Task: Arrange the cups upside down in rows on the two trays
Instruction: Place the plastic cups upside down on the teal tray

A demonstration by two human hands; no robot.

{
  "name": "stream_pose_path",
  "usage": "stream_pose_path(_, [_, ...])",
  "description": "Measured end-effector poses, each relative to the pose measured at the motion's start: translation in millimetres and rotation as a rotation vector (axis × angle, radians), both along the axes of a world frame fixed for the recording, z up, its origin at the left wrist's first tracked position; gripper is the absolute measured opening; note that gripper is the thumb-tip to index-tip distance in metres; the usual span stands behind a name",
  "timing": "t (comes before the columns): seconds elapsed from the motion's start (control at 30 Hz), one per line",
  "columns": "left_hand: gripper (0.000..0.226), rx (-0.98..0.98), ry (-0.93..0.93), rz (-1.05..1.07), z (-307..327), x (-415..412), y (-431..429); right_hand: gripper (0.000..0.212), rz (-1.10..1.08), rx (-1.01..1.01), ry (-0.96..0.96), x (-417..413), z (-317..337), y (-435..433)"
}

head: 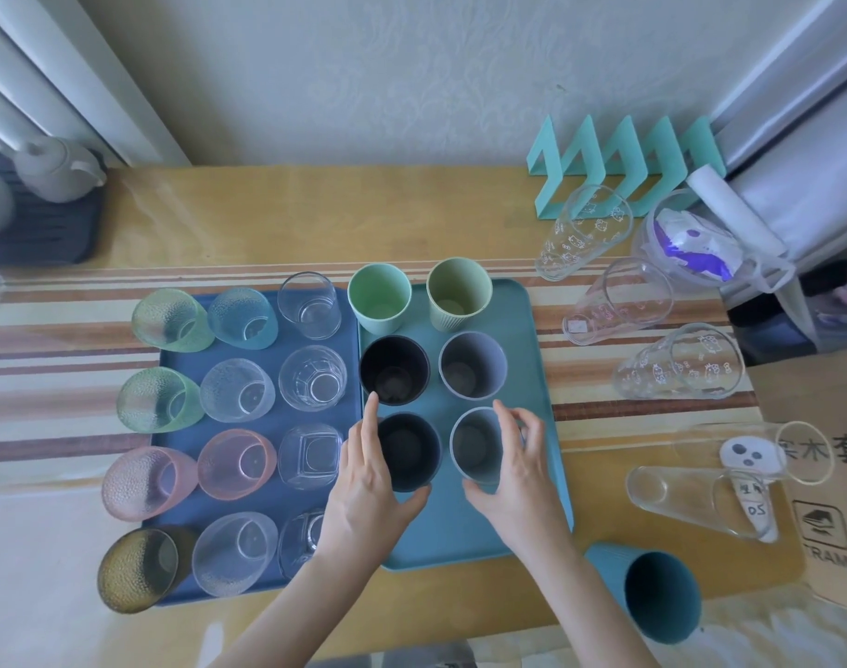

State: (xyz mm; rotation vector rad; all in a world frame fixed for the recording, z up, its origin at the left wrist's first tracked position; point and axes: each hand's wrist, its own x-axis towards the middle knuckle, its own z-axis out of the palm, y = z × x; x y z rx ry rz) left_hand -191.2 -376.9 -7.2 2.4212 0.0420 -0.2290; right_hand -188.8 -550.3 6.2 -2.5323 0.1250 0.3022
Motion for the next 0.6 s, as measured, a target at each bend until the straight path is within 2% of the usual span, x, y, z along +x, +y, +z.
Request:
stream_pose_path(0.37, [0.113,-0.002,0.009,-0.001,1,-2,-1,0.087,-0.008,-0.027,-0.009,1,-1,1])
stream_pose_path(0.53, [0.121,-0.07,0.077,0.006,4,-2,0,0.108,-0.012,0.057,-0.014,-3,1,3])
stream_pose_path(0.6, [0.127,-0.035,0.057,-0.005,8,-5,3,0.11,-0.007,0.071,-0.051,-8,9,3])
